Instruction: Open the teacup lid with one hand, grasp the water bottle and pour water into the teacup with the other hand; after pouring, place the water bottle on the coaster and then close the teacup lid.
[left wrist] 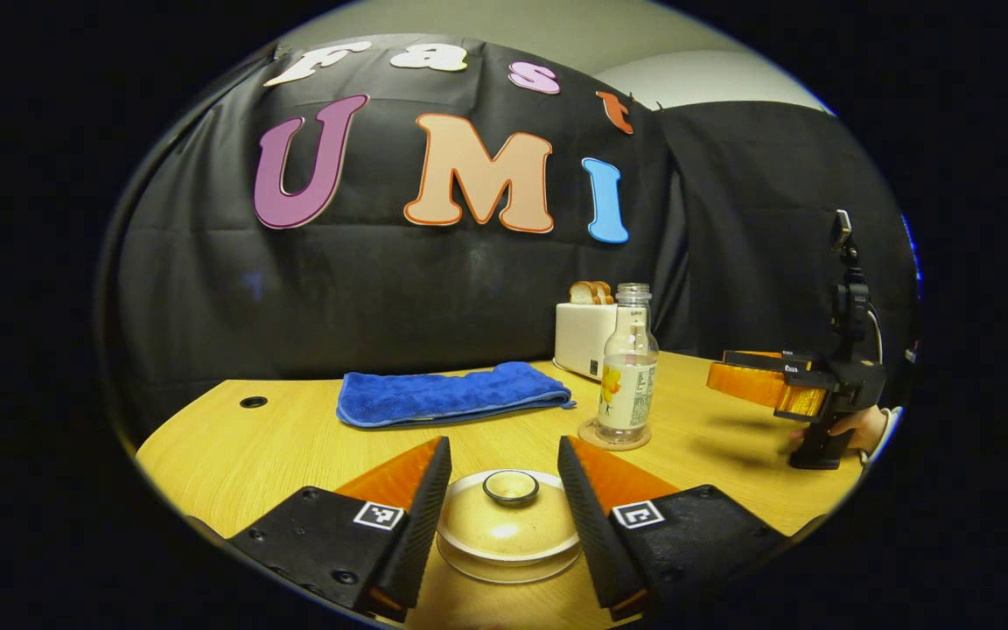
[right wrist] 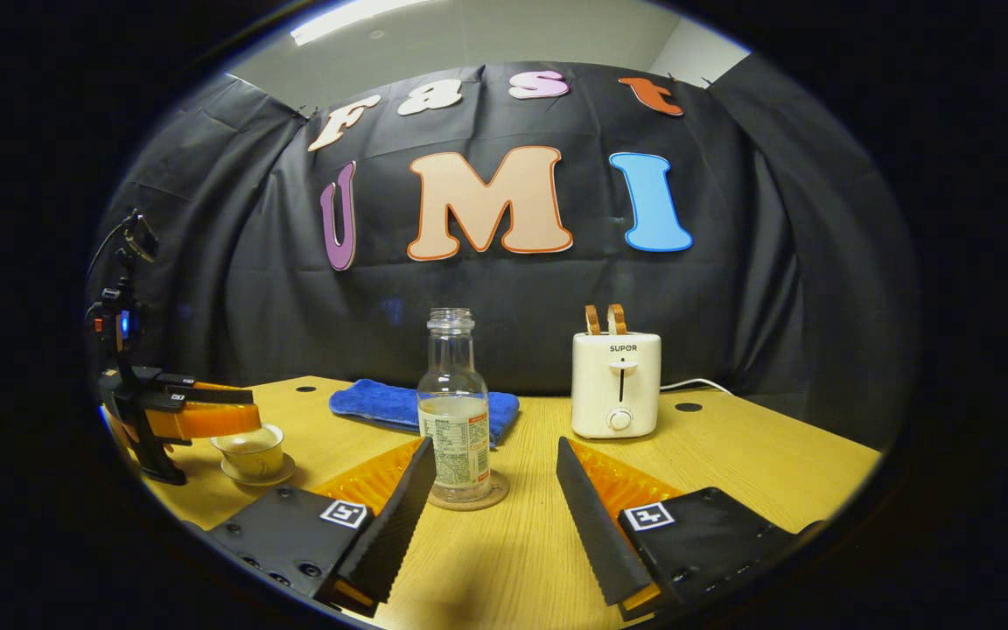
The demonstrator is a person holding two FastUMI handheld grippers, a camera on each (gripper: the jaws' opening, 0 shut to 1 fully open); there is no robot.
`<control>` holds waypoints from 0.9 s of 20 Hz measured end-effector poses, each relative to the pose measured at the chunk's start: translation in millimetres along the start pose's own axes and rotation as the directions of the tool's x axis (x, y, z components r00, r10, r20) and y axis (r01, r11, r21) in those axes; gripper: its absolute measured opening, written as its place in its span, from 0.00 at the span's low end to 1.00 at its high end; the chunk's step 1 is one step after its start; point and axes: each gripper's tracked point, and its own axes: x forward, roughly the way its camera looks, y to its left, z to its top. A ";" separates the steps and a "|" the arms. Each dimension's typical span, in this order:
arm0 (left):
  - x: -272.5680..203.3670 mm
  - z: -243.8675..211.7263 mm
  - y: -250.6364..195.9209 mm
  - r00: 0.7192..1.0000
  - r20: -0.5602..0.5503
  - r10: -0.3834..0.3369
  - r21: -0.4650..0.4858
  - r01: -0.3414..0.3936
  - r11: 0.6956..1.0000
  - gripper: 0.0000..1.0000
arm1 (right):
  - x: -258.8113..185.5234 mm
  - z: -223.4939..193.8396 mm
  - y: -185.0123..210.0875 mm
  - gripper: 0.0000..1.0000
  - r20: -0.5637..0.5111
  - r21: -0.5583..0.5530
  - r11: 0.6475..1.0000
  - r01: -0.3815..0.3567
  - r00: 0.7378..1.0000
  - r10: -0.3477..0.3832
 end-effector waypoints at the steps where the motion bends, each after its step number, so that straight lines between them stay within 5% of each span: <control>1: -0.9 -0.4 1.3 1.000 0.000 0.010 -0.001 -0.010 1.000 0.76 | 0.3 0.0 -0.9 0.84 0.001 0.000 1.000 0.006 1.000 -0.006; 6: -14.2 0.2 14.8 0.994 0.007 0.110 -0.006 -0.110 0.994 0.95 | -4.0 1.2 -12.5 0.84 0.004 -0.002 0.998 0.061 0.998 -0.061; 9: -31.4 2.9 17.0 0.987 0.028 0.159 -0.001 -0.159 0.987 0.95 | -7.9 0.8 -17.3 0.90 0.006 -0.003 0.996 0.091 0.996 -0.091; 14: -58.0 4.1 25.5 0.970 0.040 0.239 -0.007 -0.239 0.971 0.95 | -15.4 1.8 -20.1 0.84 0.008 -0.003 0.994 0.110 0.994 -0.109; 18: -81.2 5.6 47.0 0.922 0.054 0.382 -0.008 -0.382 0.924 0.95 | -17.3 1.6 -29.3 0.90 0.010 -0.003 0.989 0.147 0.989 -0.147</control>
